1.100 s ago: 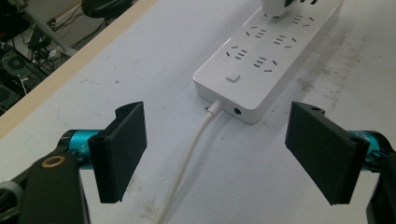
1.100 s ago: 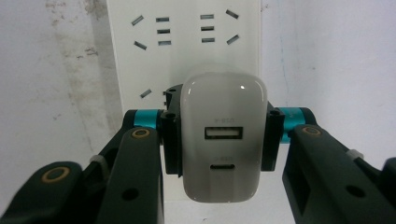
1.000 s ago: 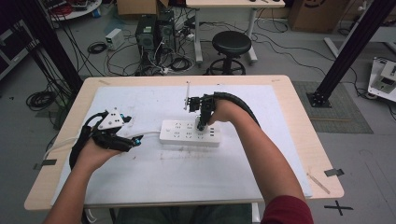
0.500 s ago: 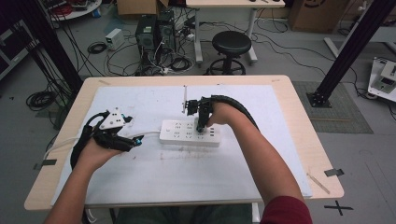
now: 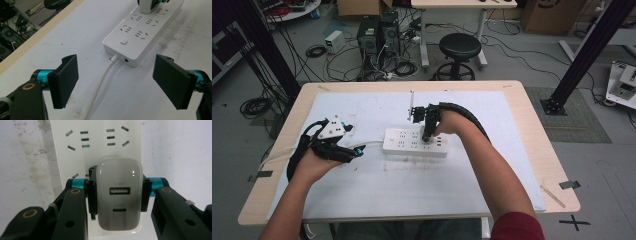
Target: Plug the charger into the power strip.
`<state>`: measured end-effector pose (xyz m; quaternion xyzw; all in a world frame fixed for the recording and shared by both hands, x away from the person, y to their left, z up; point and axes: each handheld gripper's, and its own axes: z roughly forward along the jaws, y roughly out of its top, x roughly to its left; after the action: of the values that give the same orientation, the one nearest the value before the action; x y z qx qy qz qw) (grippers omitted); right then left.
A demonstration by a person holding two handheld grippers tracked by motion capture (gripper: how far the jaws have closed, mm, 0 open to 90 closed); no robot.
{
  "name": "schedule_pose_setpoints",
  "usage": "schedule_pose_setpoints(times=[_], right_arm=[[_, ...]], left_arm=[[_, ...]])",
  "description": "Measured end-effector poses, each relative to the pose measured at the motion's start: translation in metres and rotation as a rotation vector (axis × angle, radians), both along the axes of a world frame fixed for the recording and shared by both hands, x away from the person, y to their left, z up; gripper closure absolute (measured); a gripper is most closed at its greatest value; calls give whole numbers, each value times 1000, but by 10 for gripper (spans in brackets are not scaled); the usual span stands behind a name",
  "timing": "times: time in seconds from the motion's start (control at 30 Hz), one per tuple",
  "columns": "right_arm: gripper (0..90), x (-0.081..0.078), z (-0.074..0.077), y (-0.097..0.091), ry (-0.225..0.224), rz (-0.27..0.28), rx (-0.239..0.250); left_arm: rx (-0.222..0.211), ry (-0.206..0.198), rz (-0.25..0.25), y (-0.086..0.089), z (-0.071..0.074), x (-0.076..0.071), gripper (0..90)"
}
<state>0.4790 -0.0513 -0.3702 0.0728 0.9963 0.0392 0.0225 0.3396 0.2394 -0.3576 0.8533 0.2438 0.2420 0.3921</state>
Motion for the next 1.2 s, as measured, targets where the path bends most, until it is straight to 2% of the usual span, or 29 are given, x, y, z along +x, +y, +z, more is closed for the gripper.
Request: schedule_pose_setpoints(times=[0.1,0.13,0.57,0.67,0.7,0.73,0.8,0.83,0.87,0.93,0.97,1.0,1.03,1.07,1.13,1.2], right_arm=[[640,-1,-2,1,-13,13,-13],[640,0,-2,0,-2,3,-4],[627,0,-2,-1,-2,0,10],[600,1,-1,-1,12,-19,16],[569,0,0,-3,17,-15,35],[521,0,3,-6,3,-32,61],[519,0,5,-8,1,-35,71],[464,-1,9,-13,-12,-52,94],[460,-1,11,-15,-12,-56,103],[421,-3,16,-22,-27,-80,154],[423,-4,19,-26,-19,-89,180],[423,-4,19,-26,-19,-89,180],[412,-5,22,-29,-12,-99,200],[372,-8,25,-35,-21,-117,244],[324,-12,30,-43,-11,-137,303],[320,-13,31,-45,-18,-141,323]], left_arm=[[1,0,-5,-4,-1,1,207],[1,1,-5,-4,0,1,207],[-7,-1,3,3,2,1,207],[-6,-1,3,3,2,1,207],[-9,-5,3,3,3,1,207],[-7,-4,3,3,3,1,207],[-7,-3,3,3,4,1,207],[-6,-5,3,4,4,1,207],[-13,-8,4,3,4,1,207],[-6,-10,1,3,5,2,207],[-2,-8,-3,3,5,2,207],[-2,-8,-3,3,5,2,207],[-1,-12,-6,2,6,3,207],[-7,-12,-4,1,5,3,207],[-7,-13,-7,1,7,4,207],[-7,-15,-6,0,8,5,207]])
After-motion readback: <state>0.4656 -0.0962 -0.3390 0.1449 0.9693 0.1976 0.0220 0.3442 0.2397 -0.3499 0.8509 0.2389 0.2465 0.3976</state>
